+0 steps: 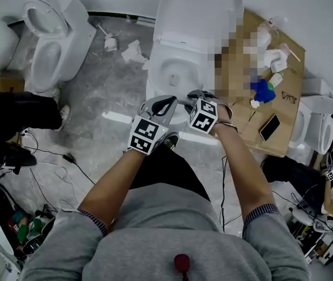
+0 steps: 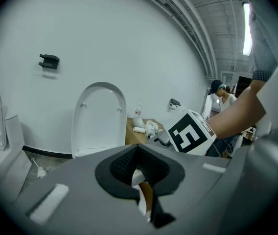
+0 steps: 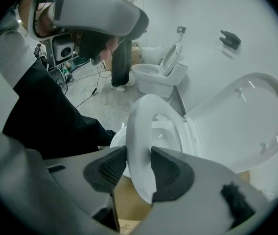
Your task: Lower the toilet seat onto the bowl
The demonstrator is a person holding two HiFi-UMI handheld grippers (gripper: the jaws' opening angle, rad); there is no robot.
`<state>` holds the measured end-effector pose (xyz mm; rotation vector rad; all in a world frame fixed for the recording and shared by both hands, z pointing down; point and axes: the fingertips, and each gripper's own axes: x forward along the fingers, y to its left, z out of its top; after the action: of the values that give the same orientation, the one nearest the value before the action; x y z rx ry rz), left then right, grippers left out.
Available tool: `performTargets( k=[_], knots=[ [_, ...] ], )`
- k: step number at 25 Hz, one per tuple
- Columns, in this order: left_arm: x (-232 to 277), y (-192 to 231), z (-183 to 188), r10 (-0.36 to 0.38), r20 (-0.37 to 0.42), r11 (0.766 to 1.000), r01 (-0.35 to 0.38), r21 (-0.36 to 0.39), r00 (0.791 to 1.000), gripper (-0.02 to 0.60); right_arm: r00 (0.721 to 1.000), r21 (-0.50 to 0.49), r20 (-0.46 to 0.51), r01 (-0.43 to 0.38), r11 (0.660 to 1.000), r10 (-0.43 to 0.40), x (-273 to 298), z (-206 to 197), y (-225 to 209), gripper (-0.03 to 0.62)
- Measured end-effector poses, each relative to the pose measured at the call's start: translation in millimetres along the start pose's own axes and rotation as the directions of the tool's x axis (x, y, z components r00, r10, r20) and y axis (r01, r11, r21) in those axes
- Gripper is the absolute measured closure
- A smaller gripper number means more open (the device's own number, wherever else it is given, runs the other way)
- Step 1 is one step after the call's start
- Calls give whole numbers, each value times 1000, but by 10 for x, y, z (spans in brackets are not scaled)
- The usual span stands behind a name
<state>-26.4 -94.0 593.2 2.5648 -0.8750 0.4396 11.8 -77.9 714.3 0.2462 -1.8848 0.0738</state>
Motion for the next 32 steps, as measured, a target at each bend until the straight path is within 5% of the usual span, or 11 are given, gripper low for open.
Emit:
performTargets(
  k=[17, 32],
  knots=[
    [161, 84, -772, -6, -53, 999, 4, -34, 999, 574, 999, -22, -11, -53, 998, 53, 655, -152, 599, 416],
    [319, 316, -1543, 36, -118, 994, -47, -98, 992, 573, 991, 102, 15, -135, 986, 135, 1235, -375, 982, 427]
  ],
)
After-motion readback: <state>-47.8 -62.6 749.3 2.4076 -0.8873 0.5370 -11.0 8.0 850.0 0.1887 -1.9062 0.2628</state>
